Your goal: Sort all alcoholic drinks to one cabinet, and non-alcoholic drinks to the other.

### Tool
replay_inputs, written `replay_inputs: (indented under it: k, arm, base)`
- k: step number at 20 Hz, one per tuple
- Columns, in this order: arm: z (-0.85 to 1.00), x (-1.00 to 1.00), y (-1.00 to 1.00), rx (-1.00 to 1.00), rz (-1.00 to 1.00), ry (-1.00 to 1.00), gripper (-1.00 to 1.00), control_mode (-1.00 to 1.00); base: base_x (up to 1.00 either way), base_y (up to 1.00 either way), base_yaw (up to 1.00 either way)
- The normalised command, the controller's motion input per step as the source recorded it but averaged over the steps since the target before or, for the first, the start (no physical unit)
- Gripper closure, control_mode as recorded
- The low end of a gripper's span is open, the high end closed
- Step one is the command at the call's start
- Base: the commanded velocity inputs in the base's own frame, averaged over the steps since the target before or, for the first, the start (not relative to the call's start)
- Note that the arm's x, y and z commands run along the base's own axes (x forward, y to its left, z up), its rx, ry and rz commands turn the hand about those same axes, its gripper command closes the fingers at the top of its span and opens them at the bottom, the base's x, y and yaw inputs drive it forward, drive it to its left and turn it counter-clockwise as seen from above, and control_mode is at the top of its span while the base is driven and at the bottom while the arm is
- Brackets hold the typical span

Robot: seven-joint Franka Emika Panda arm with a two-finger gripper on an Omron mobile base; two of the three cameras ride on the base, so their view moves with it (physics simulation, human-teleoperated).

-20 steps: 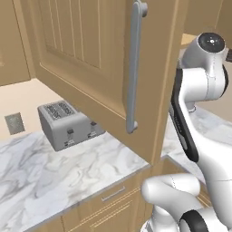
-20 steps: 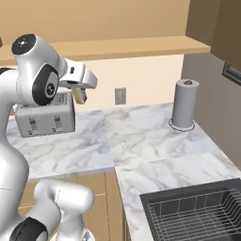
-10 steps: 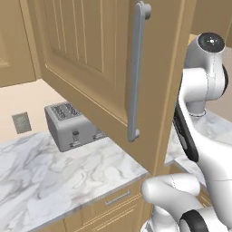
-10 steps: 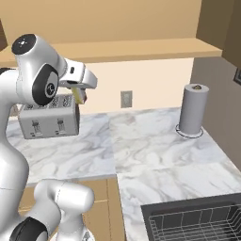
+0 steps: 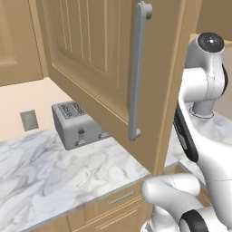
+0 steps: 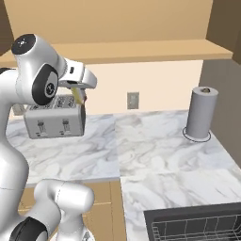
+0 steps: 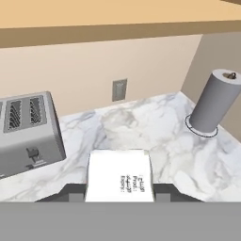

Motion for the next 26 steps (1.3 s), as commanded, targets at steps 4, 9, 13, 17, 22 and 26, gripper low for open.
replay_inputs:
  k: [4, 9, 13, 17, 22, 26]
  arm:
    - [0.00, 0.00, 0.00, 0.00, 0.00, 0.00, 1.00, 1.00]
    - [0.00, 0.00, 0.00, 0.00, 0.00, 0.00, 1.00, 1.00]
    - [0.00, 0.00, 0.00, 0.00, 0.00, 0.00, 1.00, 1.00]
    - [0.00, 0.01, 0.00, 0.00, 0.05, 0.10, 1.00, -1.00]
    - [0.00, -0.10, 0.00, 0.00, 0.06, 0.06, 1.00, -1.00]
    - [0.00, -0.16, 0.00, 0.00, 0.06, 0.02, 1.00, -1.00]
  base:
    - [0.21, 0.00, 0.12]
    - [0.19, 0.00, 0.10]
    - [0.16, 0.00, 0.08]
    - [0.00, 0.00, 0.00]
    - [0.00, 0.00, 0.00]
    - [0.00, 0.00, 0.00]
